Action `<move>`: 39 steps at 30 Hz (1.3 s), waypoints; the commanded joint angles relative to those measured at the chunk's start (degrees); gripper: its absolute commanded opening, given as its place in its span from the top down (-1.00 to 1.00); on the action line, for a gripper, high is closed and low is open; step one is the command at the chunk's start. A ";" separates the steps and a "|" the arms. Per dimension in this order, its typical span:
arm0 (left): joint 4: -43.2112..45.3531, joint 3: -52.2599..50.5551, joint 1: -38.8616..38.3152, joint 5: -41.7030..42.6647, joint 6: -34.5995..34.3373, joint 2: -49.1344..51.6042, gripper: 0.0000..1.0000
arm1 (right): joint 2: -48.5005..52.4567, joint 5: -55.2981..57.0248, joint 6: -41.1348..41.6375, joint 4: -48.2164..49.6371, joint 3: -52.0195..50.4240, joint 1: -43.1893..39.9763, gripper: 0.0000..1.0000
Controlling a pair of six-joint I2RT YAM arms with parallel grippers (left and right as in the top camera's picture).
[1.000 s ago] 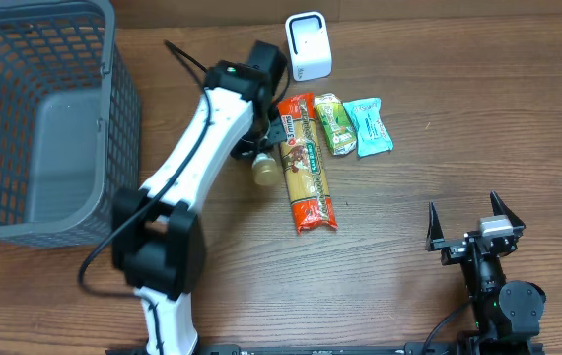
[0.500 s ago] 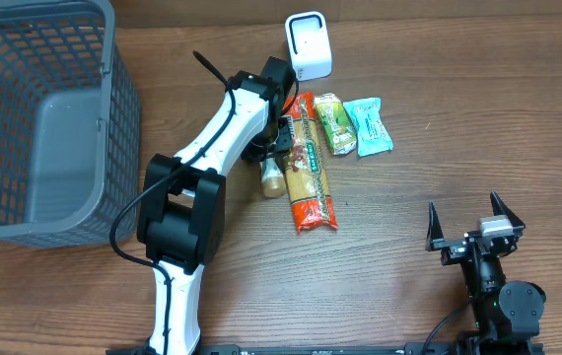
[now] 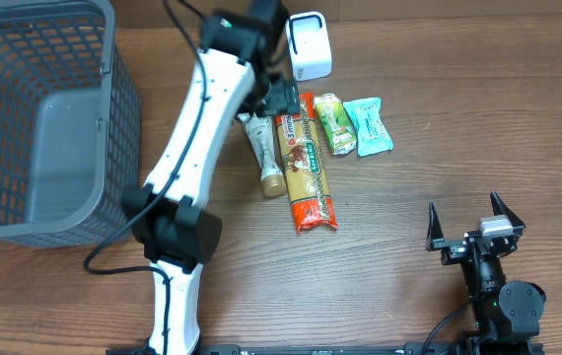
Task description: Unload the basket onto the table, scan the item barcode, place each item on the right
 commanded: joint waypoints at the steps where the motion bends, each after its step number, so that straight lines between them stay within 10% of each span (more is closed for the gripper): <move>1: -3.74 12.66 0.37 3.63 5.33 -1.55 -1.00 | -0.52 -0.13 -0.20 0.31 -0.57 0.09 -1.00; 10: -3.72 9.51 0.37 10.36 9.14 -16.68 -1.00 | -0.52 -0.13 -0.20 0.31 -0.57 0.09 -1.00; 21: -3.69 -20.81 0.26 7.13 5.33 -38.93 -1.00 | -0.52 -0.13 -0.20 0.31 -0.57 0.09 -1.00; 39: 2.73 -51.17 -0.90 6.64 2.32 -44.46 -0.99 | -0.52 -0.13 -0.20 0.31 -0.57 0.09 -1.00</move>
